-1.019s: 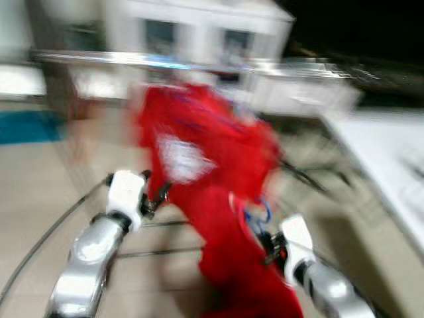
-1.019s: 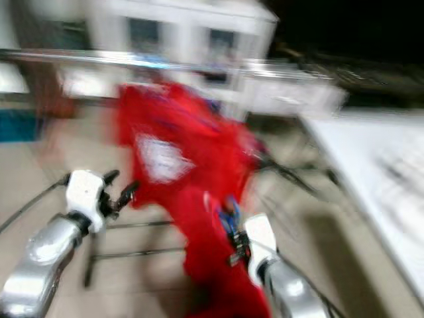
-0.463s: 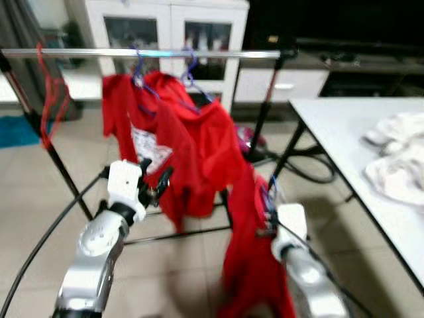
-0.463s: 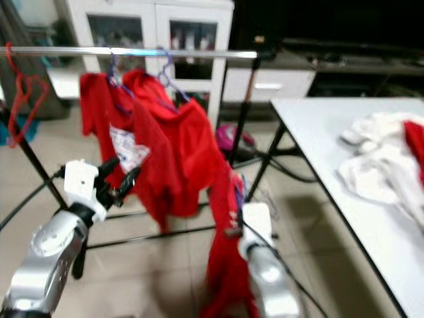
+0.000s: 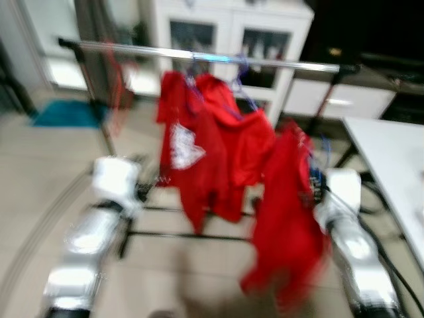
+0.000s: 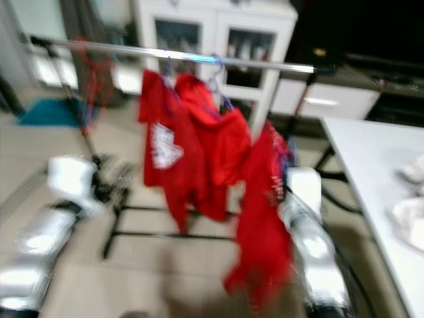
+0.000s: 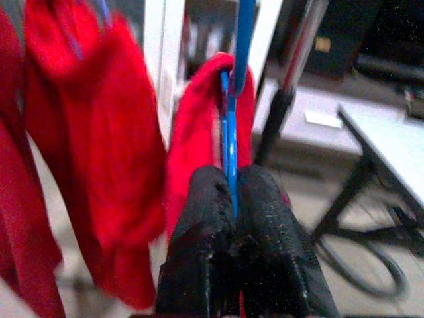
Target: Hang hanger
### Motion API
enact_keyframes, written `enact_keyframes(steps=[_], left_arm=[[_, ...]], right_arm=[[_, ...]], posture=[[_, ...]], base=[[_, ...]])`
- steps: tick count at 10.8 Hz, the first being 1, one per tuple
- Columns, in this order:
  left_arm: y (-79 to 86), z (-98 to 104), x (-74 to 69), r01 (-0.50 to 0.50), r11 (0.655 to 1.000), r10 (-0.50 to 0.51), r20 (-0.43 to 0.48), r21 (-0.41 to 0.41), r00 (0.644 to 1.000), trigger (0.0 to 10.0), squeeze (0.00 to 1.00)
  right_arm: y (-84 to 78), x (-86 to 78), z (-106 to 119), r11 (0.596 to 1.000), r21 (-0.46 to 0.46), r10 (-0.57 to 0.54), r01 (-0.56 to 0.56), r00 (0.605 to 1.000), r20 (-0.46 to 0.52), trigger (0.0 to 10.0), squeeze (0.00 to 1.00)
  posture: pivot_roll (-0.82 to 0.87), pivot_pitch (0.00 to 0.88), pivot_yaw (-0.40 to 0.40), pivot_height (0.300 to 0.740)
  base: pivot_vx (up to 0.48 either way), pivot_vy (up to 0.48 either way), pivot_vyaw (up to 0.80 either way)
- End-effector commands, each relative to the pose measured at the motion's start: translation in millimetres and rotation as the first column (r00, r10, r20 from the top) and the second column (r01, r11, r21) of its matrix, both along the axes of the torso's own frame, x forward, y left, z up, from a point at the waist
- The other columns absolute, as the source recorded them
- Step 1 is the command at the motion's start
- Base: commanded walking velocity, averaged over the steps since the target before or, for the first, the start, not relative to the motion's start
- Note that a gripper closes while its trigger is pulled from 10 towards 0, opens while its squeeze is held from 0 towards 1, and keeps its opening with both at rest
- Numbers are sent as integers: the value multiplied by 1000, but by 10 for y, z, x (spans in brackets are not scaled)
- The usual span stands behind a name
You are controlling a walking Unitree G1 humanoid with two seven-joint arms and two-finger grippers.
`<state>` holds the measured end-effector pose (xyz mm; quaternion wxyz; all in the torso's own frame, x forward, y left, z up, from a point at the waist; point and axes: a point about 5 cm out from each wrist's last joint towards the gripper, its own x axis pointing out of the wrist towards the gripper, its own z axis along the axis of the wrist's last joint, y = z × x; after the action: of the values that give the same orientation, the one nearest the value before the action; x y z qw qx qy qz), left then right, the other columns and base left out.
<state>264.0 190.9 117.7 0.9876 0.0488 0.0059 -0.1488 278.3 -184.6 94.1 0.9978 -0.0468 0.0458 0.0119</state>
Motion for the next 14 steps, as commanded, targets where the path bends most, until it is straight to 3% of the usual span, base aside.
enact_keyframes(steps=[1,3,5,6,8,11,12,13,14], left_arm=[[-170,54,37,69,997,-68,17,-20,998,10000,0],[-165,69,47,80,997,-80,18,-10,997,10000,0],[-160,86,46,93,996,-93,20,-1,995,10000,0],[-157,94,33,106,994,-106,22,10,994,10000,0],[-151,109,5,128,992,-128,25,16,991,10000,0],[-132,139,-14,167,985,-167,14,35,986,10000,0],[-123,150,-11,167,985,-168,15,39,986,10000,0],[-112,189,-19,183,982,-184,21,45,983,10000,0],[-147,267,-34,228,973,-229,49,26,972,10000,0]], right_arm=[[-122,-22,47,999,-12,-48,48,999,8,10000,0],[-87,-10,54,999,-13,-50,50,999,13,10000,0],[22,-8,96,997,17,78,-78,997,-6,10000,0],[187,-77,85,964,26,264,-263,964,-41,10000,0],[366,-220,58,888,30,460,-459,884,-84,10000,0],[544,-296,203,787,96,615,-610,787,-39,10000,0],[530,-288,215,797,85,602,-597,798,-36,10000,0],[454,-194,241,860,41,510,-509,860,-12,10000,0],[413,-134,281,881,42,472,-472,882,15,10000,0]], posture=[[74,0,-81,740],[74,0,-76,740],[80,0,-75,740],[85,0,-77,740],[89,0,-79,740],[97,0,-83,740],[98,0,-84,740],[97,0,-83,740],[97,0,-80,740]], base=[[345,0,0],[345,0,0],[343,0,0],[345,0,0],[343,0,0],[309,0,0],[304,0,0],[300,0,0],[0,0,0]])
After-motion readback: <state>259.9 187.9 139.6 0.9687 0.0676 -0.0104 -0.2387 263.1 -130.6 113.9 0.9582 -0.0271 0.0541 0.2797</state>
